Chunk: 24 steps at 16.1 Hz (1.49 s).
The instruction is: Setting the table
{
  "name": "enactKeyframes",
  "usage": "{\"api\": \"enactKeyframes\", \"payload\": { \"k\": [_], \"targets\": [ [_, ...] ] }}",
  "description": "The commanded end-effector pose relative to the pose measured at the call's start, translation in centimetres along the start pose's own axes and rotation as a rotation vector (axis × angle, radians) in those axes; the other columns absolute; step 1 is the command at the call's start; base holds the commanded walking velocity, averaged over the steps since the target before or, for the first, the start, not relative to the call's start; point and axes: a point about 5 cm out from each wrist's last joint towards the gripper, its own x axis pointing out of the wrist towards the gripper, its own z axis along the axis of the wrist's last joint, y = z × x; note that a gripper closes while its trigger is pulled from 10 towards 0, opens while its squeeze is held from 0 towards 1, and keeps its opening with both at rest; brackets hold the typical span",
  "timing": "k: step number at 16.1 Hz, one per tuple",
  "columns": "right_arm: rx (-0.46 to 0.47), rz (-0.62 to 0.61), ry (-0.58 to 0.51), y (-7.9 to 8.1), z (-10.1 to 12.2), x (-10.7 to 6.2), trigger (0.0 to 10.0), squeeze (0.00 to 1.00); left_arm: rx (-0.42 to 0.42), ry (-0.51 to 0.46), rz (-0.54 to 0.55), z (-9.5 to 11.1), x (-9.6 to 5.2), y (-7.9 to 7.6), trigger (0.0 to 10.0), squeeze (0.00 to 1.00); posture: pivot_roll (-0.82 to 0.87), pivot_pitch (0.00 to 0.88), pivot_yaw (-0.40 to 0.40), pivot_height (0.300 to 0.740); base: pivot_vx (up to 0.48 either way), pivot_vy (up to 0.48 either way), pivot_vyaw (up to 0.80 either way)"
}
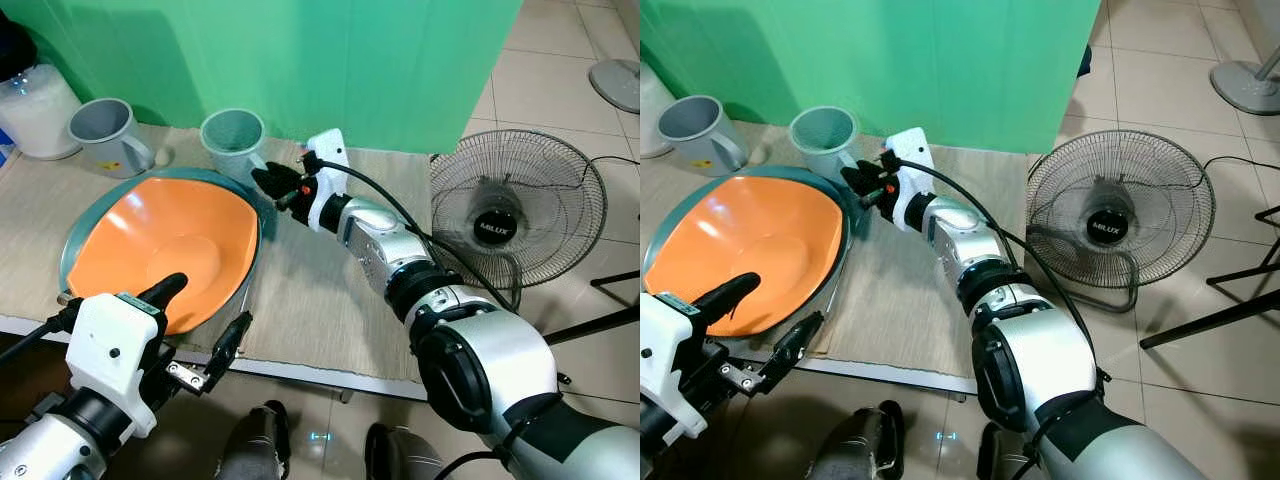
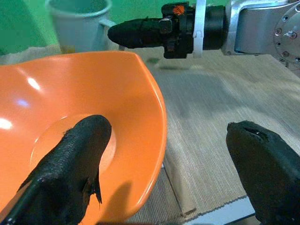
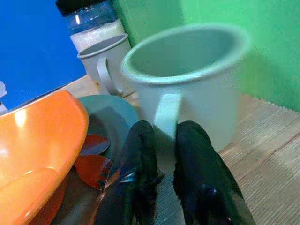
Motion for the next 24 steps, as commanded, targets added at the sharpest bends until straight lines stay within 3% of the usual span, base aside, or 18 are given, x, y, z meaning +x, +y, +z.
{"api": "enactKeyframes", "payload": {
  "k": [1, 7, 12, 16, 20, 22, 23, 24],
  "targets": [
    [0.035, 0.044, 0.001, 2.0, -1.2, 0.8, 0.0, 0.00, 0.009, -0.011, -0.002, 0.2, -0.2, -0.3, 10.0, 0.00, 0.16, 0.221, 0.021, 0.740, 0.000, 0.000, 0.00],
    [0.015, 0.001, -0.095, 0.2, 0.9, 0.2, 0.0, 0.00, 0.019, -0.035, 0.017, 0.4, 0.5, 0.0, 10.0, 0.00, 0.14, 0.183, 0.017, 0.740, 0.000, 0.000, 0.00],
    [0.015, -0.032, -0.212, -2.2, 3.0, -1.4, 0.0, 0.00, 0.024, -0.067, 0.003, 0.3, 1.8, 0.4, 10.0, 0.00, 0.08, 0.136, 0.041, 0.740, 0.000, 0.000, 0.00],
    [-0.032, 0.018, -0.322, -3.3, 4.8, -2.9, 0.0, 0.00, 0.029, -0.102, -0.008, 0.4, 3.4, 0.7, 10.0, 0.00, 0.05, 0.106, 0.056, 0.740, 0.000, 0.000, 0.00],
    [-0.057, 0.021, -0.418, -4.3, 5.9, -5.9, 0.0, 0.00, 0.019, -0.130, -0.005, 0.3, 4.5, 0.4, 10.0, 0.00, 0.02, 0.078, 0.050, 0.740, 0.000, 0.000, 0.00],
    [-0.077, 0.027, -0.426, -3.7, 5.7, -7.8, 0.0, 0.00, 0.013, -0.131, 0.022, 0.1, 5.0, 0.2, 10.0, 0.00, 0.01, 0.055, 0.041, 0.740, 0.000, 0.000, 0.00],
    [-0.114, 0.014, -0.405, -2.7, 5.0, -9.6, 0.0, 0.00, 0.013, -0.119, 0.076, -0.2, 5.4, 0.2, 10.0, 0.00, 0.00, 0.044, 0.033, 0.740, 0.000, 0.000, 0.00],
    [-0.128, -0.017, -0.378, -1.9, 4.5, -11.1, 10.0, 0.00, 0.014, -0.118, 0.124, -0.3, 5.8, 0.3, 10.0, 0.00, -0.01, 0.036, 0.028, 0.740, 0.000, 0.000, 0.00]
  ]
}}
